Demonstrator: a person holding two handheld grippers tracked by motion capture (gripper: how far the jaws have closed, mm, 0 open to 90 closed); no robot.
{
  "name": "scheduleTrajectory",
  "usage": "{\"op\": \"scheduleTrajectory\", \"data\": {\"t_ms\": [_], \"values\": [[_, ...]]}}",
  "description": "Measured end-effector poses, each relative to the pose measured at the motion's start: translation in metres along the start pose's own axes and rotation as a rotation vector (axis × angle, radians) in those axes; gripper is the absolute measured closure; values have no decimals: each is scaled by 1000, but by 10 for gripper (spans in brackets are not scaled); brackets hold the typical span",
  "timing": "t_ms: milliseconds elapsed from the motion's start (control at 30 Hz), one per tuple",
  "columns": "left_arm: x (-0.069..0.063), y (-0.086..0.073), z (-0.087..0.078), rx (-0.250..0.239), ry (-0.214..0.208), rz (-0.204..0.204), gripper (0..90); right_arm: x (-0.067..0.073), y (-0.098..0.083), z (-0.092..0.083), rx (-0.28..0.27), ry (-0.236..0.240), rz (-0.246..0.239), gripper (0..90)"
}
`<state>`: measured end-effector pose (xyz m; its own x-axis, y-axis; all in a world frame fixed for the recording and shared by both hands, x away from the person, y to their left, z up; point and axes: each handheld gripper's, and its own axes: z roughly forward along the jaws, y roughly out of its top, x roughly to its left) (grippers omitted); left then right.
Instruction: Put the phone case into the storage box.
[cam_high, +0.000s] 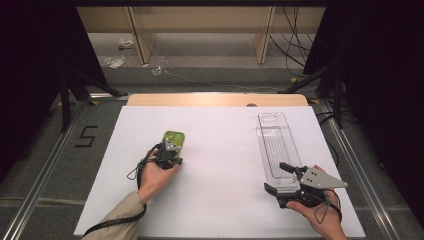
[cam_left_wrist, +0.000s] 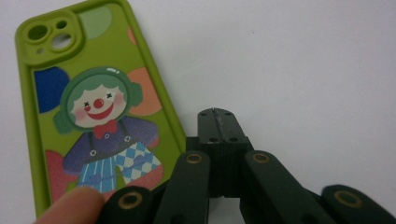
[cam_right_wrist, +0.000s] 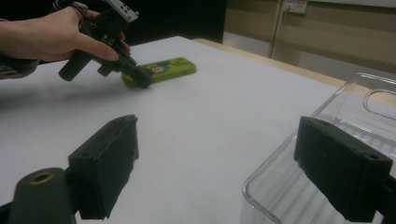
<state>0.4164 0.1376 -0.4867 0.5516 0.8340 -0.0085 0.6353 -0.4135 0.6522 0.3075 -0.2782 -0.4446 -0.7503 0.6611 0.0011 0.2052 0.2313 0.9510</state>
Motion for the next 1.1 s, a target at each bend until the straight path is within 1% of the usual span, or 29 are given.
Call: {"op": "scheduleTrajectory", "data": {"t_ms": [133, 333, 833, 900, 933, 967, 1000, 1033, 1100], "values": [[7, -5, -4, 1, 7, -17, 898, 0, 0, 0, -1, 0, -1, 148], [12, -7, -6, 3, 11, -26, 898, 0, 0, 0, -1, -1, 0, 148], [14, -8, -7, 8, 12, -28, 896, 0, 0, 0, -1, 0, -1, 150], [14, -8, -8, 11, 8, -30, 868, 0, 0, 0, 0, -2, -1, 150], [14, -7, -9, 17, -13, -29, 844, 0, 0, 0, -1, -2, -1, 150], [14, -7, -9, 17, -13, -29, 816, 0, 0, 0, -1, -1, -1, 150], [13, -6, -10, 21, -21, -27, 816, 0, 0, 0, -1, -1, -1, 150], [12, -5, -12, 24, -28, -24, 788, 0, 0, 0, -1, -2, -1, 150], [10, -2, -16, 11, -26, -21, 720, 0, 0, 0, -1, -2, -1, 150]]}}
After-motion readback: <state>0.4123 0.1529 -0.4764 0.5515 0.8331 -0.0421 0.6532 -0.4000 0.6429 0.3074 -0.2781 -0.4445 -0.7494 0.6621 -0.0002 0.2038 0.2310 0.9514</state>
